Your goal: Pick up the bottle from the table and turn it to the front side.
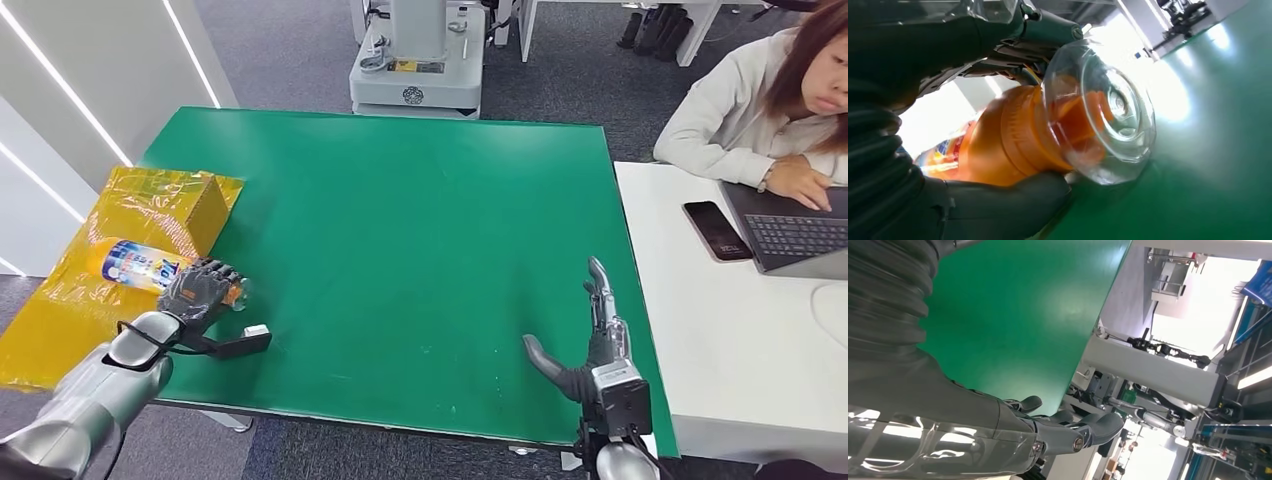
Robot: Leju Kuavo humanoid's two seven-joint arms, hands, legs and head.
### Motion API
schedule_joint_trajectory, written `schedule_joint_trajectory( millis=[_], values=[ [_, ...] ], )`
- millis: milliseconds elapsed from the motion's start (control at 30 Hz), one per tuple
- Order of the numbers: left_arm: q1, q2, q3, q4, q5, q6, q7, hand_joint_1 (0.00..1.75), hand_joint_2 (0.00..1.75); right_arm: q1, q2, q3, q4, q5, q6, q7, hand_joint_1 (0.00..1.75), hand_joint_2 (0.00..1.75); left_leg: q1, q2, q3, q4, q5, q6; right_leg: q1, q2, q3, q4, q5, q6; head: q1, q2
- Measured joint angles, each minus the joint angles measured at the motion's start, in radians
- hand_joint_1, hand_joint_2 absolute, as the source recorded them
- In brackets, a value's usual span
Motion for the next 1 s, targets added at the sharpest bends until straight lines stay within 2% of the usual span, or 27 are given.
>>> schedule_joint_trajectory(
  millis=[167, 300, 333, 433, 467, 567, 1000],
  values=[
    [-0.005, -0.053, 0.009, -0.014, 0.076, -0.044, -0.033, 1.75, 1.75, -0.008, 0.006, 0.002, 0.009, 0.000, -0.007, 0.001, 0.00, 1.75, 0.000, 0.000, 0.000, 0.000, 0.000, 0.000, -0.001, 0.001, 0.000, 0.000, 0.000, 0.000, 0.000, 0.000],
    [-0.007, -0.086, 0.018, -0.035, 0.173, -0.131, -0.030, 1.75, 1.75, -0.013, 0.016, 0.002, 0.011, 0.009, -0.006, 0.002, 0.00, 1.75, 0.000, 0.000, 0.000, 0.000, 0.000, 0.000, -0.001, 0.001, -0.001, 0.000, 0.000, 0.000, 0.000, 0.000],
    [-0.009, -0.093, 0.019, -0.040, 0.188, -0.153, -0.023, 1.69, 1.75, -0.015, 0.020, 0.002, 0.012, 0.012, -0.003, 0.003, 0.00, 1.75, 0.000, 0.000, 0.000, 0.000, 0.000, 0.000, -0.001, 0.001, -0.001, 0.000, 0.000, 0.000, 0.000, 0.000],
    [-0.025, -0.110, 0.019, -0.047, 0.210, -0.207, 0.007, 0.38, 1.75, -0.026, 0.029, 0.002, 0.019, 0.019, 0.008, 0.005, 0.00, 1.75, 0.000, 0.001, 0.000, 0.000, 0.000, 0.000, 0.000, 0.002, -0.001, 0.000, 0.000, 0.000, 0.000, 0.000],
    [-0.032, -0.115, 0.019, -0.046, 0.215, -0.221, 0.015, 0.00, 1.75, -0.029, 0.032, 0.002, 0.021, 0.023, 0.012, 0.007, 0.00, 1.75, 0.000, 0.001, 0.000, 0.000, 0.000, 0.000, 0.000, 0.002, -0.001, 0.000, 0.000, 0.000, 0.000, 0.000],
    [-0.051, -0.129, 0.019, -0.036, 0.223, -0.235, 0.032, 0.00, 1.75, -0.036, 0.041, 0.002, 0.025, 0.033, 0.024, 0.015, 0.00, 1.75, 0.000, 0.001, -0.001, 0.000, 0.000, 0.000, 0.000, 0.002, -0.001, 0.000, 0.000, 0.000, 0.000, 0.000],
    [-0.078, -0.169, 0.021, 0.009, 0.250, -0.148, 0.053, 0.00, 1.75, -0.040, 0.052, 0.000, 0.030, 0.055, 0.044, 0.033, 0.00, 1.75, 0.000, 0.001, -0.001, 0.000, 0.000, 0.000, 0.000, 0.002, -0.001, 0.000, 0.000, 0.000, 0.000, 0.000]
  ],
)
